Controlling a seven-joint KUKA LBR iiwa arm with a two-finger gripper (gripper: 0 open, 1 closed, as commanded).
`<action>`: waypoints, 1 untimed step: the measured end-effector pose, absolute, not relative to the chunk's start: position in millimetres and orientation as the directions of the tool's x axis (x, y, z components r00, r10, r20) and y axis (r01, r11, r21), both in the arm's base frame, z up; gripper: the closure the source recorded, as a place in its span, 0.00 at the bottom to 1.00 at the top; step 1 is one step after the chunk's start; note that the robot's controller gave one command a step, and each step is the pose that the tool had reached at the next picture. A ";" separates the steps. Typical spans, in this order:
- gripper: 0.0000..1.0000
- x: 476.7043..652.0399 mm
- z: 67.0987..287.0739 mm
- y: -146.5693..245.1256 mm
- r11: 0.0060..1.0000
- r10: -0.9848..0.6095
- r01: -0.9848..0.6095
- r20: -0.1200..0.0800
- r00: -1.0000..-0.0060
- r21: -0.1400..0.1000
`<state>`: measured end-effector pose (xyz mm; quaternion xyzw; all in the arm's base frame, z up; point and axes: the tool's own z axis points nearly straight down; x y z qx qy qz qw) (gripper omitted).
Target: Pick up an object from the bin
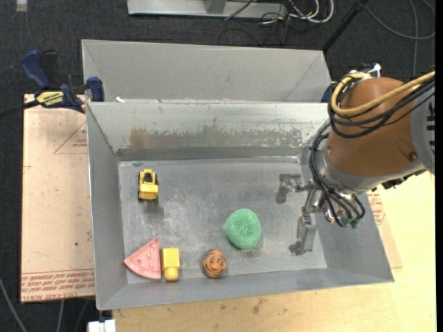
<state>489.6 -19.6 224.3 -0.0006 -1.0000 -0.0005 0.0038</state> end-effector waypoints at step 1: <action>0.00 491.2 228.5 -19.5 1.000 0.000 0.000 -0.001 -1.000 0.000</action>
Offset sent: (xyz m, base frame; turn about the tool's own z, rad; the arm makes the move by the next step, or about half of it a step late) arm 0.0245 0.0591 -0.1041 -0.0198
